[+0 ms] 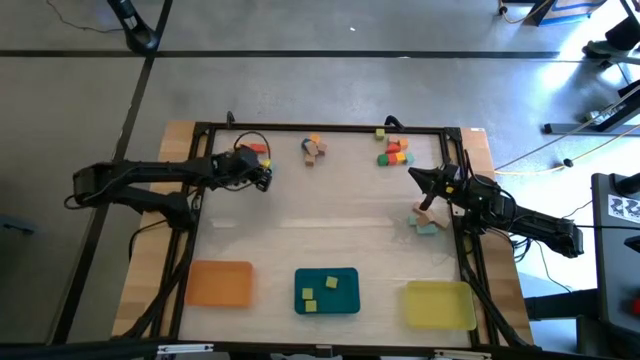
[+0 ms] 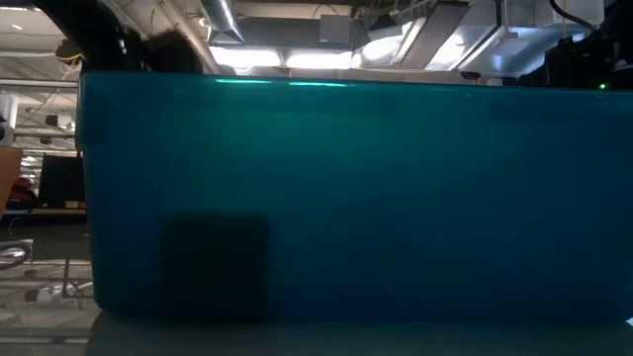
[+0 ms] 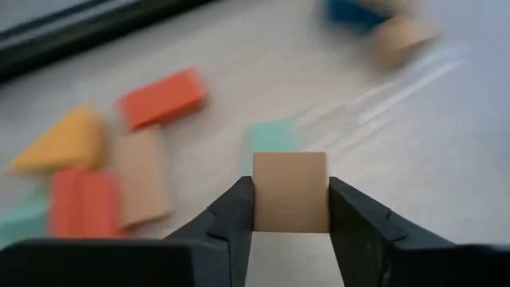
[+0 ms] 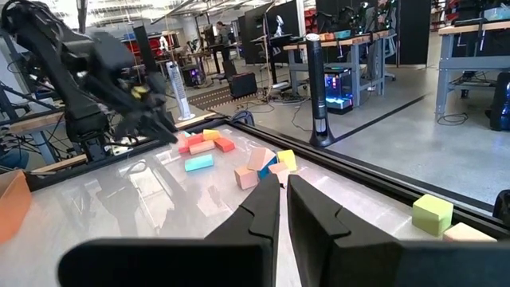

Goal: Sort blocks by size
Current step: Put the brown cube block into the blue bin

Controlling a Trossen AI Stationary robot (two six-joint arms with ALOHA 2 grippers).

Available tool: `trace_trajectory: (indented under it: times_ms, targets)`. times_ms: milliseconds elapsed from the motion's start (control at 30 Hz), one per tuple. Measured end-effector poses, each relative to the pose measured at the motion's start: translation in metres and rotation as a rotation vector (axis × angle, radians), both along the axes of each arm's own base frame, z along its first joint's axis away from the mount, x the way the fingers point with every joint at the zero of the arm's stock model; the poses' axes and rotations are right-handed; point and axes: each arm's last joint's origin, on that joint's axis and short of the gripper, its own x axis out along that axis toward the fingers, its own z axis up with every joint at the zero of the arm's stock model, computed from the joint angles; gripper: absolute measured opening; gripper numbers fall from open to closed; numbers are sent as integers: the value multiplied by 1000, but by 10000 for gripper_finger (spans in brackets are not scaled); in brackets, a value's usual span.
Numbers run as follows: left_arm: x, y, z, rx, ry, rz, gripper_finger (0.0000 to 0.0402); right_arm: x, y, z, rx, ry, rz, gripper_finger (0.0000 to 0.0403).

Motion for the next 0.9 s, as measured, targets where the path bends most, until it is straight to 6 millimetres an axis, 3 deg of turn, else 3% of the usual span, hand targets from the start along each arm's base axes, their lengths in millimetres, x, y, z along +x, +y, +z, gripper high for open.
trace_trajectory:
  times_ms: [233, 433, 900]
  targets:
    - [31, -38, 35, 113, -211, -306, 130, 0, 0, 0, 0, 1, 9, 28]
    - [46, -70, 52, 171, -398, -556, 130, 0, 0, -1, 3, 8, 11, 28]
    - [78, -119, 49, 186, -409, -796, 128, 1, 1, -2, 27, 2, 37, 28]
